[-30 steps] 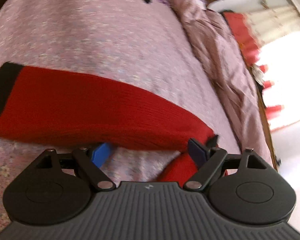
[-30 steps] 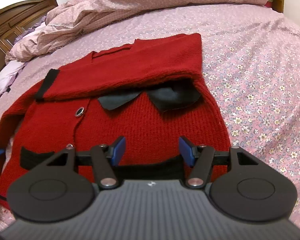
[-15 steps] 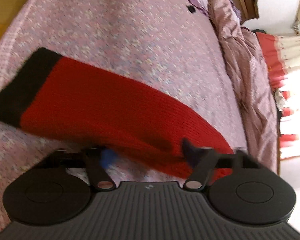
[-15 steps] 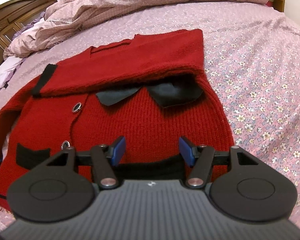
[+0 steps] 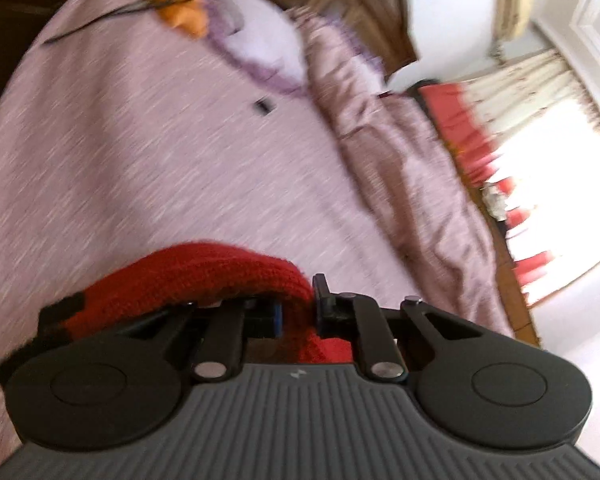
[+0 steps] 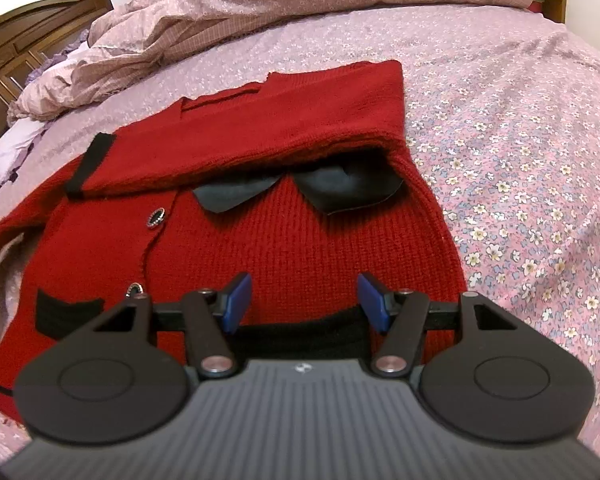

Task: Fold small clothes
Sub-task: 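Grasp the cardigan's side edge with the left gripper and lift it, then fold the held side edge over the cardigan body and open the left gripper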

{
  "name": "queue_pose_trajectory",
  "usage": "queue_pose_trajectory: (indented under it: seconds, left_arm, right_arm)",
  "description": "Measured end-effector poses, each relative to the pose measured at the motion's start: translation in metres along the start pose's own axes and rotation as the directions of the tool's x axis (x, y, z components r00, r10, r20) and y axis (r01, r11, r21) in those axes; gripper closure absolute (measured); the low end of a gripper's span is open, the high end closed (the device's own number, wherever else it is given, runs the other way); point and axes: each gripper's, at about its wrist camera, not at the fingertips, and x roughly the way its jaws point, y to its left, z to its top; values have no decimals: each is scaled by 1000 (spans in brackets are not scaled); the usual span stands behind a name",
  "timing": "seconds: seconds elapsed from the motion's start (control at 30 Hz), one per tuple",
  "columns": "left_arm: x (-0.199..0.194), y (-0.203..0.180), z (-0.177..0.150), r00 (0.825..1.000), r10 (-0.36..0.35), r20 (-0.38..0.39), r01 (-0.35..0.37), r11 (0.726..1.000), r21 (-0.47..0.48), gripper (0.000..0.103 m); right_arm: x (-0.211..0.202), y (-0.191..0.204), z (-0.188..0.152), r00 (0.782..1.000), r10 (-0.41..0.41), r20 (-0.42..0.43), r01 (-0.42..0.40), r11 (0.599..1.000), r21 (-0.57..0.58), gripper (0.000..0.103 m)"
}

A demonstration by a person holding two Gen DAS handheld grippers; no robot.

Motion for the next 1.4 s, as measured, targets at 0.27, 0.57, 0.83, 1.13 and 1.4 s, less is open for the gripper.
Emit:
queue_pose_trajectory:
  seconds: [0.27,0.57,0.83,1.13,1.4]
  left_arm:
    - [12,-86,36,979,-202,33,193,965,176,88]
    - [32,-167,-15,939,-313,-146,342,898,276,88]
    - [60,-208,-96,872,-331,-361,445,843,303,88]
    - [92,-226,-174,841,-245,-483,446,819,360,88]
    - [125,-215,-223,822,-106,-560,413,789,456,88]
  right_arm:
    - [-8,3,0,1000,12,22,-12,1000,0,42]
    - [-13,4,-3,999,18,32,-19,1000,8,42]
    - [-17,-5,-5,999,8,45,-9,999,30,42]
    - [-13,-17,-9,999,4,42,-7,998,68,42]
    - [-10,-24,-13,999,-9,33,7,997,81,42]
